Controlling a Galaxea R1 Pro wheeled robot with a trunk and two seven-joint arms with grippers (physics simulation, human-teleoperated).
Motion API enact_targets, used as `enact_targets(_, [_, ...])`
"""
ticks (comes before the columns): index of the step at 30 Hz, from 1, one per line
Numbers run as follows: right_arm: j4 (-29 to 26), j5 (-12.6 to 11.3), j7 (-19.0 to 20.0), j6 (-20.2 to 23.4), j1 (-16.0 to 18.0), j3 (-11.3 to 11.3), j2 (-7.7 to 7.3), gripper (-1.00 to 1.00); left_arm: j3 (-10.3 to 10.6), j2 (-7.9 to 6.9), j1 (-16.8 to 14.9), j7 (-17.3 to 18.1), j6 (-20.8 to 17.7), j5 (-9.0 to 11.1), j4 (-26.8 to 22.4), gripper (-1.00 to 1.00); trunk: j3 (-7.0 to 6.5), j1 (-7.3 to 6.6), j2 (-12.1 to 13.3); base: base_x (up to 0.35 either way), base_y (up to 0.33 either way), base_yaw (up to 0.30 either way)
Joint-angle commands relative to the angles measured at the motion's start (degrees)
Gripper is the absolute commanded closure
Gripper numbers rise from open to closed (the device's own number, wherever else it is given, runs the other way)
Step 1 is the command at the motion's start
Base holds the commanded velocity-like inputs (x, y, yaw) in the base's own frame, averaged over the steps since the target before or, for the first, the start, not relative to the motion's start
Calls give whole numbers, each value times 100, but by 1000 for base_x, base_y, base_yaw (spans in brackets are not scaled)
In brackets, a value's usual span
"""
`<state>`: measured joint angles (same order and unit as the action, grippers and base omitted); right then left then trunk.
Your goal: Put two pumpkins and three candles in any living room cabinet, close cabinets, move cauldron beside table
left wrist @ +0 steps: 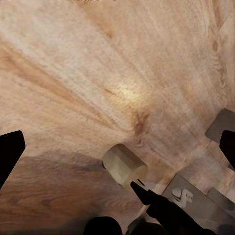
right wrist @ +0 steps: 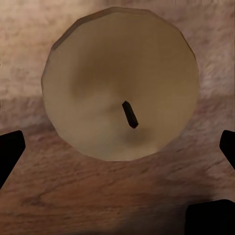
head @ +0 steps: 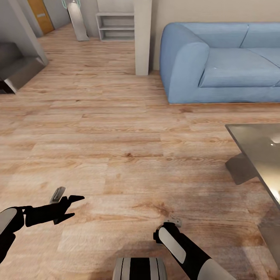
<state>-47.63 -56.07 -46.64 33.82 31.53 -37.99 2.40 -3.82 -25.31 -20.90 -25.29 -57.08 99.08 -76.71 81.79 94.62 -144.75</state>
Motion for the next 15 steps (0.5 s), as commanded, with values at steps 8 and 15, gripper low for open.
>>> enact_targets(8, [-1,-34,-36,-51,7,-16,-3,-100,-5,0,-2,-64,-14,58,15,-100,4,-1,-2,124,0,0])
enact_targets(15, [0,-32,-38,-58,3,-16,-3,-100,-5,5,-2,-64,-14,50,22,-100,4,-1,-2,6,0,0])
